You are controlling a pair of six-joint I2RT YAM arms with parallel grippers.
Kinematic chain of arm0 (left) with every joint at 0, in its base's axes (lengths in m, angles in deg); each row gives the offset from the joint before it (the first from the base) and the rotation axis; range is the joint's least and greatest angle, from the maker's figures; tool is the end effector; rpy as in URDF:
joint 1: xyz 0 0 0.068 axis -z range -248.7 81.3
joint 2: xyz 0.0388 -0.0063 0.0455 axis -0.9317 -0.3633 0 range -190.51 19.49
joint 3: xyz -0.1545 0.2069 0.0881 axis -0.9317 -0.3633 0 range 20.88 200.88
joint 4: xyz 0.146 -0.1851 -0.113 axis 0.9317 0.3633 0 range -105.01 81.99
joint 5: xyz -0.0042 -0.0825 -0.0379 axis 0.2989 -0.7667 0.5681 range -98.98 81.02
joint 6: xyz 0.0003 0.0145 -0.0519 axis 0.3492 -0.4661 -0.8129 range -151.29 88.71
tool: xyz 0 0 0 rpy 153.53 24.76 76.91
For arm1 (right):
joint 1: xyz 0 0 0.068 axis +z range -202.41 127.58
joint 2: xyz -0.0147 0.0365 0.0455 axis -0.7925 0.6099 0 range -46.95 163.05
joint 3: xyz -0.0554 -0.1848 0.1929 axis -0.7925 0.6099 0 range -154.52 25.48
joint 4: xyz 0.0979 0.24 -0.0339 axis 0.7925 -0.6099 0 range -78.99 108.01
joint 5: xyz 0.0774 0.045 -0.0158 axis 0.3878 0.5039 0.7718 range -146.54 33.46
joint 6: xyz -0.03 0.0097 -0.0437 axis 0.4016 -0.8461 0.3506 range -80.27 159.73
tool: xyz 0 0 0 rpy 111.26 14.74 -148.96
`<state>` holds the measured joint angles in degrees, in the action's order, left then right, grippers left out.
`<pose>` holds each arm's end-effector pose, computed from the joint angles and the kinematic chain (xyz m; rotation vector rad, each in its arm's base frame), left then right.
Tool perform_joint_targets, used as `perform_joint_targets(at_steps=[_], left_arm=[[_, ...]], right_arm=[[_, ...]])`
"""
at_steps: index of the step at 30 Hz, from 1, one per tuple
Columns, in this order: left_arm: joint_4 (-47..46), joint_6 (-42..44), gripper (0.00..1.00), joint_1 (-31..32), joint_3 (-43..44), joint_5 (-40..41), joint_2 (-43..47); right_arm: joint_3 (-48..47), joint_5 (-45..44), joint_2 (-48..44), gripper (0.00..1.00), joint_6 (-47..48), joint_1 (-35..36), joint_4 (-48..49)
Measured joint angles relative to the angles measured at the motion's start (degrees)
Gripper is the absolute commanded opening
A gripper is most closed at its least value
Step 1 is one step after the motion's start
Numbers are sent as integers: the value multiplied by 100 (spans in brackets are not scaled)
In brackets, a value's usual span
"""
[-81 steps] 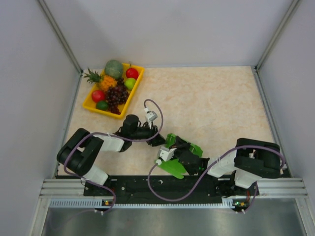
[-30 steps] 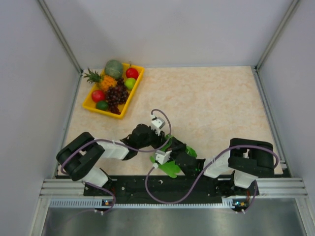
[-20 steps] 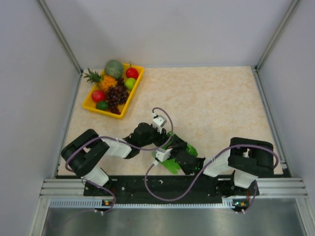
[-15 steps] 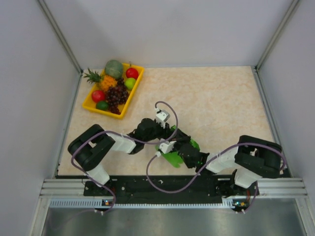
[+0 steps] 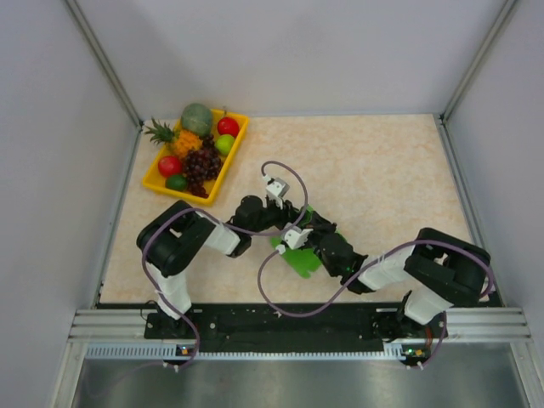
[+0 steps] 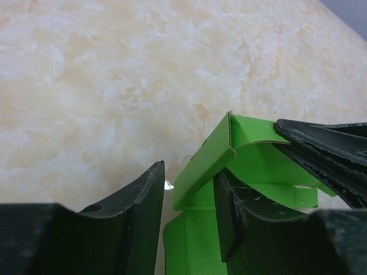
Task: Fold the paper box
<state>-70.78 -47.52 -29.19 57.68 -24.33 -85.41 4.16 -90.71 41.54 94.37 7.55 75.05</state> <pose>0.2568 -0.2240 0.1405 0.5748 1.7872 -0.9247 0.1500 0.2195 0.1567 -1.1823 1.2735 -0.4512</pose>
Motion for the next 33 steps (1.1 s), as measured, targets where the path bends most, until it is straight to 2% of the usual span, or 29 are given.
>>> perform_joint_targets(at_steps=[7, 14, 21, 27, 33], left_arm=[[-616, -232, 40, -280, -46, -780, -393], [-671, -151, 41, -310, -46, -813, -435], [-846, -96, 40, -345, -109, -833, -437], [-863, 0, 36, -358, -109, -1043, -437], [-866, 74, 38, -358, -114, -1145, -437]], right_arm=[[2, 284, 118, 0, -238, -164, 44], [-24, 79, 640, 0, 13, -118, 391], [-258, -560, 1266, 0, 726, 223, 885], [-280, -529, 1029, 0, 481, 315, 592], [-273, -271, 686, 0, 144, 269, 162]])
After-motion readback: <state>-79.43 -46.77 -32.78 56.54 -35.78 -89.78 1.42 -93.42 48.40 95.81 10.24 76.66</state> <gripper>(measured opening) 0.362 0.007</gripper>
